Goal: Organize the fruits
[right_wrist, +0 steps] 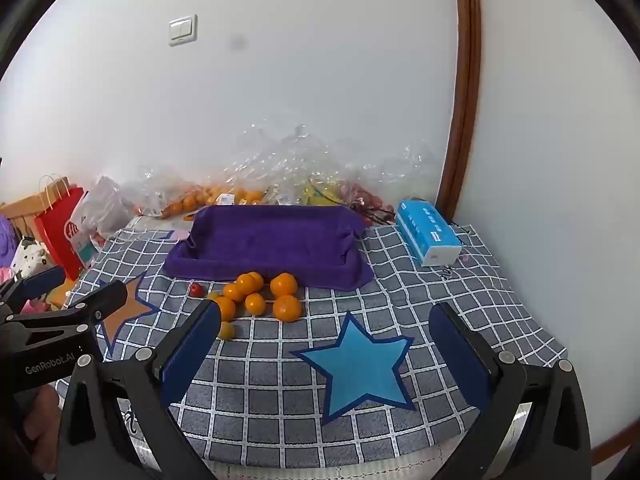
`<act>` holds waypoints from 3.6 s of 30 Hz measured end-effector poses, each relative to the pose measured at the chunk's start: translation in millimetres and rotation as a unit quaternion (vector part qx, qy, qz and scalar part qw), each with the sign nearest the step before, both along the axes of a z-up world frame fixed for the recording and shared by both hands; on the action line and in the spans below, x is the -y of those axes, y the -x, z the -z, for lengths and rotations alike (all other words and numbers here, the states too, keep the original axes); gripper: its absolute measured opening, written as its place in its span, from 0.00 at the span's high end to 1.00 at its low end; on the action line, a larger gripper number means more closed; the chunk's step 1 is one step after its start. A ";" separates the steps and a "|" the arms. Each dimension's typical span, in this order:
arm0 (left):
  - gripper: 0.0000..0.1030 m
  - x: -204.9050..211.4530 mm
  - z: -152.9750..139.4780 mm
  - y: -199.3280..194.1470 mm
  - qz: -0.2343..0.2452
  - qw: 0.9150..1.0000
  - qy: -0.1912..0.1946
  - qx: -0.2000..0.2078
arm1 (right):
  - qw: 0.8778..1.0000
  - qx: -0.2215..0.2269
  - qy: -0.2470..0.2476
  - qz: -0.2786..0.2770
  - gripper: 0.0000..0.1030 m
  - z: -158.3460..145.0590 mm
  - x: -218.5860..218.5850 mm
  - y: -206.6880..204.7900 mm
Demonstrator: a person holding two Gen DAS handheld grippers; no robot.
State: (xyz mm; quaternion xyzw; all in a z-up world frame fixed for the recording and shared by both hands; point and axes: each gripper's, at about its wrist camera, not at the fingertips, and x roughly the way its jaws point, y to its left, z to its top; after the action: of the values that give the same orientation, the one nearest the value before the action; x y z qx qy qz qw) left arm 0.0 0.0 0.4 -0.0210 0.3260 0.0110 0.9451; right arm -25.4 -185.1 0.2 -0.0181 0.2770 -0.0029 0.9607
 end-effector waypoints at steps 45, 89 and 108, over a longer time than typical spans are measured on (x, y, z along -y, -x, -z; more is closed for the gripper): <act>0.00 -3.0 -5.8 9.0 0.002 1.000 -0.003 0.014 | 1.000 0.005 -0.018 0.000 0.01 -2.2 -2.5 8.2; 0.00 -0.7 -10.1 11.7 -0.003 1.000 -0.012 0.020 | 1.000 0.009 -0.023 -0.007 0.01 -0.6 -2.1 11.8; 0.00 -0.7 -7.2 11.3 -0.006 1.000 -0.014 0.020 | 1.000 0.002 -0.017 -0.010 0.01 2.9 -5.5 7.4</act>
State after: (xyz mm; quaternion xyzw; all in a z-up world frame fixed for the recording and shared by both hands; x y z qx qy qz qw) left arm -11.3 0.7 7.5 -0.0097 0.3062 0.0214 0.9517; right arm -32.8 -179.6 -2.7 -0.0045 0.2746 0.0114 0.9615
